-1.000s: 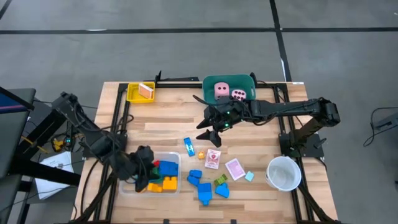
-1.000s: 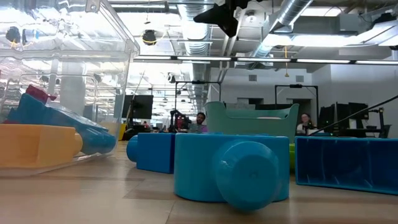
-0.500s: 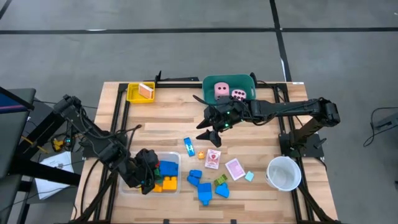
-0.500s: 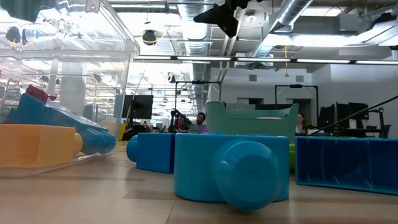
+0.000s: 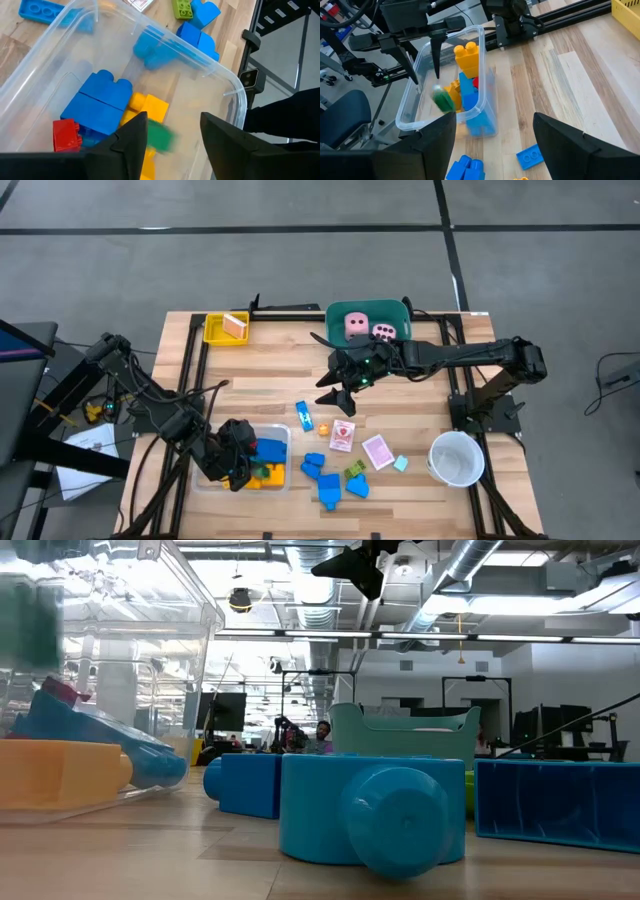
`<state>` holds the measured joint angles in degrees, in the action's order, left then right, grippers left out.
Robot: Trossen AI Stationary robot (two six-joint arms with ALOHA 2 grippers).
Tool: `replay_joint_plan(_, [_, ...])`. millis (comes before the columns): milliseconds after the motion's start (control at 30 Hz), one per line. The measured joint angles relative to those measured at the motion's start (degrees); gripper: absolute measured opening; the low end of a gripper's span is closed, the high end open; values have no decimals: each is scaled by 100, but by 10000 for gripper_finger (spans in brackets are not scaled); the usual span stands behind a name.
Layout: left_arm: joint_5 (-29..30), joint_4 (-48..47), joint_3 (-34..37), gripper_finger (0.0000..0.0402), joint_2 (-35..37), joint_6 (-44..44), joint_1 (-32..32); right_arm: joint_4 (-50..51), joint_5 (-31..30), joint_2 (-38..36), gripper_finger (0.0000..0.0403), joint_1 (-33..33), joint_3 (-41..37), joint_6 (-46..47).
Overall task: Pick & Place Toys
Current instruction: Put the green game piece into the transparent bin, then put the blue game piece into the transparent bin
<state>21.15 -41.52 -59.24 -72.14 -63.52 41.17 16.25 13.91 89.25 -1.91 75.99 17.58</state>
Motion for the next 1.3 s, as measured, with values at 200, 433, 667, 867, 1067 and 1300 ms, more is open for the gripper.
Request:
replay_joint_plan(200, [8,25,0,181,0,-250,0,37,-2,0,256,5,0,0])
replay_joint_plan(433, [864,606,0,181,233,-28,2,192,-44,0,256,117,-148,241])
replay_joint_plan(667, [2095,1295,0,182,609,976,0,315,-319,55,256,532,-425,258])
replay_joint_plan(867, [2831,1893,0,182,734,1967,0,208,-501,305,256,943,-668,211])
replay_joint_plan(1067, [2947,2289,0,182,734,2537,-187,-138,-501,1028,256,1319,-667,332])
replay_joint_plan(1300, [2946,2349,0,182,734,2706,-306,-695,-1238,1774,247,1722,-638,317])
